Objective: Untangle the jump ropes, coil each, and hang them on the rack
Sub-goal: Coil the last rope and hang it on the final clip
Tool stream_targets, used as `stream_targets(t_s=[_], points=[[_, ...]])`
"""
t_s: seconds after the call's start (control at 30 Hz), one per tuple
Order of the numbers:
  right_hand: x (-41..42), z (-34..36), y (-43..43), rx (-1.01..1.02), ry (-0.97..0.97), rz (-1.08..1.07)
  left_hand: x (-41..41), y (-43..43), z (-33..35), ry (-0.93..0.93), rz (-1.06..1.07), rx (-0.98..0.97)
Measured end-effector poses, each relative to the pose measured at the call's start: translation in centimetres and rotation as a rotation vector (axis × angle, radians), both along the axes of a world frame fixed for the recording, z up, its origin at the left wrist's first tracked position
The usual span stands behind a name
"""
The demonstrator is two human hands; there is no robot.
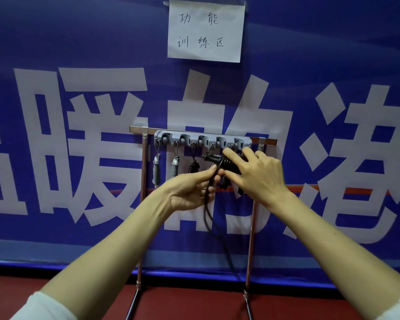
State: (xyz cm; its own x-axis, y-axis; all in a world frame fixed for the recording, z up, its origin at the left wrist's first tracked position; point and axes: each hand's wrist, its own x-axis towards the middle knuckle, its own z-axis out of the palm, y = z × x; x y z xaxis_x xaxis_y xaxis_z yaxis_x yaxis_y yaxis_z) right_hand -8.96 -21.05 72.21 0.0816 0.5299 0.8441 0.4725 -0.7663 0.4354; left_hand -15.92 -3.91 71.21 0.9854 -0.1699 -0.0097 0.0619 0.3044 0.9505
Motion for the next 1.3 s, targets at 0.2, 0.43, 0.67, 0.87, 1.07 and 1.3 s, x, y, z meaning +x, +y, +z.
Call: stream_targets(t_s=[0.2, 0.43, 0.67, 0.87, 1.07, 1.3], points=[[-2.0, 0.8, -1.0, 0.051, 0.258, 0.046, -0.6, -0.4, -0.1, -0.113, 0.051, 0.110], [-4.1, 1.0, -1.6, 0.257, 0.849, 0.338, -0.9, -1.0, -0.1, -0.308, 0.081, 0.192], [-3.9, 0.9, 0.0, 0.538, 1.465, 0.696, -1.2, -1.8, 0.1, -0.580, 0.272, 0.246], [-3.2, 0.7, 0.4, 0.471, 1.285, 0.556, -0.8, -2.6, -0.5, -0.591, 0.332, 0.181], [-2.5, -0.3, 0.3, 0.485, 1.203, 0.672, -0.7, -1.9, -0.6, -0.411, 0.071, 0.086], [-1.4, -0.1, -0.1, 0.435, 1.230, 0.716, -1.1, 0.9, -1.1, -0.062, -0.310, 0.026]])
